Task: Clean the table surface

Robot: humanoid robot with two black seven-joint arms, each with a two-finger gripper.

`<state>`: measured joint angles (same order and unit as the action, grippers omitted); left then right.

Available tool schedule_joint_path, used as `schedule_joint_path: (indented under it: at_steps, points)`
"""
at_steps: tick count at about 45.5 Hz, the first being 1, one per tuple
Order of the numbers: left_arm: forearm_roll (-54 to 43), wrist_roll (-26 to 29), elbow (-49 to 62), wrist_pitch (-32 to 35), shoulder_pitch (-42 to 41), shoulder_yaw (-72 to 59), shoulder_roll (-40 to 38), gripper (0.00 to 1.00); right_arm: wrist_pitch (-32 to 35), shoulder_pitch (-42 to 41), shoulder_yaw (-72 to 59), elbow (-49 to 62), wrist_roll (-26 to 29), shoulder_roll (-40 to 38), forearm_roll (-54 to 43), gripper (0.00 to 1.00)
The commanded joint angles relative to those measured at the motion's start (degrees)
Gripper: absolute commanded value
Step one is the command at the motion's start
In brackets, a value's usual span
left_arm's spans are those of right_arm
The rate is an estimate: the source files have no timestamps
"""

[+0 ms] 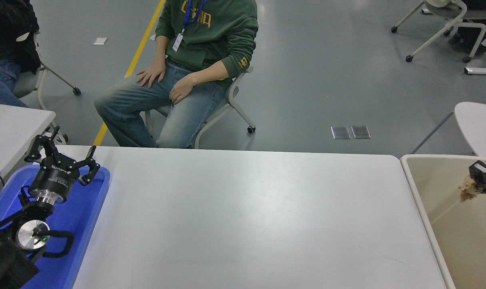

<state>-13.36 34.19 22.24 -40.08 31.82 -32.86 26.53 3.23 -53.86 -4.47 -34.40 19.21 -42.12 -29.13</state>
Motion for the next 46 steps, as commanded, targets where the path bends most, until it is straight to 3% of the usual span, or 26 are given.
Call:
schedule_joint_path:
  at_steps: [1,18,46]
  points:
    - [0.0,0.0,0.0,0.0,0.0,-0.01,0.01,1.0,-0.94,4.55,-0.18,15.93,-1.81,9.85,-0.75,0.0]
    - [0.0,0.0,0.0,0.0,0.0,-0.01,0.01,1.0,-3.32,7.54,-0.71,23.33,-1.9,16.45,-0.75,0.0]
    - [0.0,0.0,0.0,0.0,0.0,-0.01,0.01,1.0,-3.58,7.89,-0.71,23.68,-1.81,17.33,-0.66,0.0]
